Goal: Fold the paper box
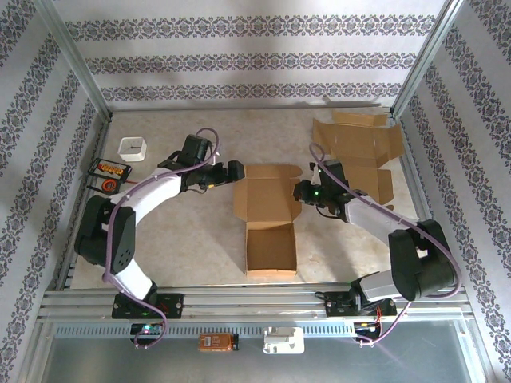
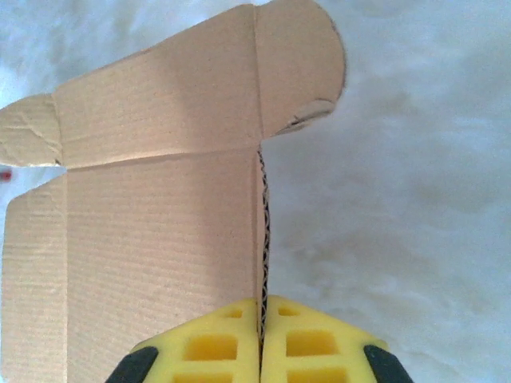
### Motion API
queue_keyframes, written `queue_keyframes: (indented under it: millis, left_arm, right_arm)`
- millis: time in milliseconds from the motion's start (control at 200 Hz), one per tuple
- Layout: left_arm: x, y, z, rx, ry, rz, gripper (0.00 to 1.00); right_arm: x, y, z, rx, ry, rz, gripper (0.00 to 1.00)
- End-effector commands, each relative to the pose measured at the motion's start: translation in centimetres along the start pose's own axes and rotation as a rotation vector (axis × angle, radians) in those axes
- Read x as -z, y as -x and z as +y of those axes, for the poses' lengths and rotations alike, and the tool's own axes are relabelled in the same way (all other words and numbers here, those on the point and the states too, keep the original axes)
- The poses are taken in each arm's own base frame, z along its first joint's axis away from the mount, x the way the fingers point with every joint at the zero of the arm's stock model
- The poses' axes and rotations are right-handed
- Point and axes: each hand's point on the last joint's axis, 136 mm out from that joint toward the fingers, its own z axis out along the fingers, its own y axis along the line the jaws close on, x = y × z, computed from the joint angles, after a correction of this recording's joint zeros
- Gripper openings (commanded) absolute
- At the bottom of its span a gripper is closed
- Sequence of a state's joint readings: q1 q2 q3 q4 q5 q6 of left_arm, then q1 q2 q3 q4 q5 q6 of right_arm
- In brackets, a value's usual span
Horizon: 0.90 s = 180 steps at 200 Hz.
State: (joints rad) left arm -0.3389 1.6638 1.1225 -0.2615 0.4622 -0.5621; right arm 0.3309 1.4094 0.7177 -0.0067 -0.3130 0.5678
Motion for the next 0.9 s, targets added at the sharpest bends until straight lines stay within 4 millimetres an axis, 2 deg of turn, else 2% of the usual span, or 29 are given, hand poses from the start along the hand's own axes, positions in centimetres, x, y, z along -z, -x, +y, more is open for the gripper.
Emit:
queue_keyframes:
  millis: [0,75,215,290,385,485,585,665,775,894]
  left_arm:
    - [0.1,0.4,1.3,0.041,0.027,0.014,0.96]
    - [-0.3,0.0,1.4,0.057,-0.012,0.034,0.88]
    - [-0.9,-1.3,-1.5,0.041,-0.247,0.075,0.80]
    - [-1.0,-2.0,-2.0,0.034,-0.311,0.083,0.75]
    - [-1.4,-3.1,-1.3,0.028,-0.305,0.105,0.70]
    - [-1.5,-4.0,-0.9,0.028,-0.300,0.125,0.60]
    - [-1.0,-4.5,-1.7,0.008,-0.342,0.121,0.42]
    - [-0.5,-4.6,-2.6,-0.028,-0.361,0.120,0.33]
    - [0.1,-4.7,-3.5,-0.118,-0.329,0.123,0.24]
    - [0.6,-4.0,-3.5,-0.231,-0.250,0.104,0.15]
  right_arm:
    - [0.5,0.1,2.2,0.128,0.036,0.007,0.03]
    - [0.5,0.1,3.0,0.157,0.037,0.005,0.02]
    - [0.4,0.3,3.8,0.190,0.037,-0.006,0.02]
    - [0.3,0.4,4.2,0.202,0.039,-0.009,0.02]
    - [0.4,0.7,4.4,0.207,0.034,-0.022,0.03]
    - [0.6,1.0,4.3,0.208,0.020,-0.034,0.03]
    - [0.7,1.0,4.1,0.212,0.010,-0.038,0.03]
    - [0.7,1.0,4.2,0.217,0.011,-0.042,0.03]
    - [1.1,1.4,4.7,0.229,0.026,-0.058,0.04]
    - [1.8,2.0,5.5,0.259,0.038,-0.089,0.05]
